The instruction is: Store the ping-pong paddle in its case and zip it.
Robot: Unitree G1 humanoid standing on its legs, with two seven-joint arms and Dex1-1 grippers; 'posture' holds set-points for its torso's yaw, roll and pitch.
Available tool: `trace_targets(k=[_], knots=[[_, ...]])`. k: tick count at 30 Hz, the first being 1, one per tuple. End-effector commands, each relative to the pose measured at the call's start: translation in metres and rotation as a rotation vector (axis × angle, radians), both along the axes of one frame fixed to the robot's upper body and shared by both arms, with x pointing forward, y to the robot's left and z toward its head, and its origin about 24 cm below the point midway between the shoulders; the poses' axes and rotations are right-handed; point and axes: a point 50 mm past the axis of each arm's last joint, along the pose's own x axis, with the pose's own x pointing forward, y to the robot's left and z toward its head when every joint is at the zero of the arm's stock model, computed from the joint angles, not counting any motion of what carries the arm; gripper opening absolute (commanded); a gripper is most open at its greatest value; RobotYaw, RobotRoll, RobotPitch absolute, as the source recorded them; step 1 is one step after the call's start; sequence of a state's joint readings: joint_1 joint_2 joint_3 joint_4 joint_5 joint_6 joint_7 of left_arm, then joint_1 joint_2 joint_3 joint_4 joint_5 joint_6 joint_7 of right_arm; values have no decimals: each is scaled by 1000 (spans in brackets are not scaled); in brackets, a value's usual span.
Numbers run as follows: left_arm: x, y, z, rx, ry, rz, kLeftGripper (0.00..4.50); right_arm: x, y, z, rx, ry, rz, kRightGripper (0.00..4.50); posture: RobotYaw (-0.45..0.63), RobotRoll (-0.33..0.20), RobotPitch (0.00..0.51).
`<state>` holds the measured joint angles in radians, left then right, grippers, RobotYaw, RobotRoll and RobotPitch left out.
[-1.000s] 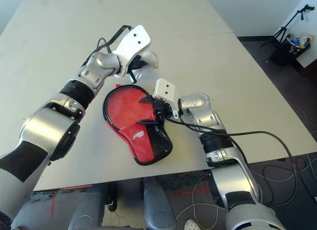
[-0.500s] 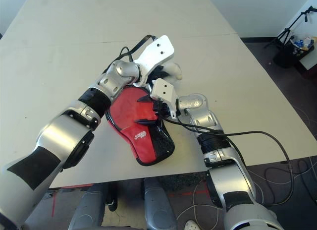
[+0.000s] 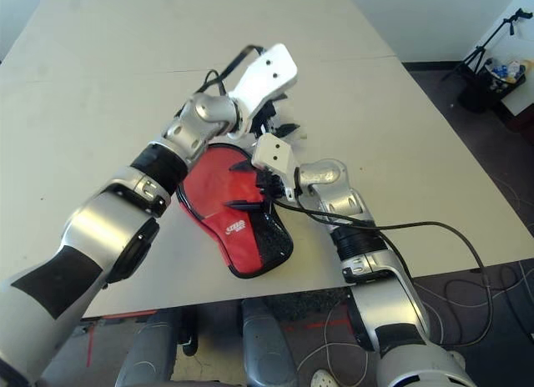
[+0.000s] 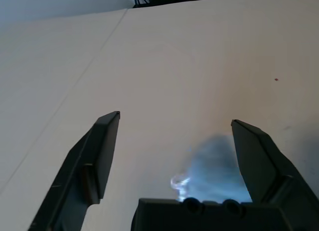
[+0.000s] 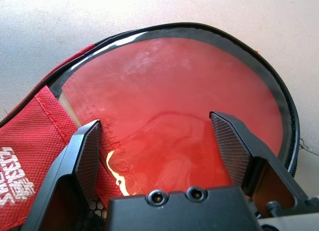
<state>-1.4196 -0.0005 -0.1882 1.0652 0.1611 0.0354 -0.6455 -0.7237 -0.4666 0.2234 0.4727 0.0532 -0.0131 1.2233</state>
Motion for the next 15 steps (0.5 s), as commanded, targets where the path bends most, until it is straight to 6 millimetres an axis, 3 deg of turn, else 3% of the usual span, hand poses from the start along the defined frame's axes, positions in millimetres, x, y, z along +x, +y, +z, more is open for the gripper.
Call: trace_targets(k=[1, 8, 15], knots=[[9, 21, 7, -4, -10, 63, 4475, -8, -1, -29, -85, 100, 1, 4500, -71, 0, 204], [19, 58, 13, 14, -21, 131, 4475, -8, -1, -29, -84, 103, 4, 4500, -70, 0, 209], [20, 112, -7, 92, 8, 149, 4475, -9, -2, -30, -81, 107, -1, 4500, -63, 0, 222]])
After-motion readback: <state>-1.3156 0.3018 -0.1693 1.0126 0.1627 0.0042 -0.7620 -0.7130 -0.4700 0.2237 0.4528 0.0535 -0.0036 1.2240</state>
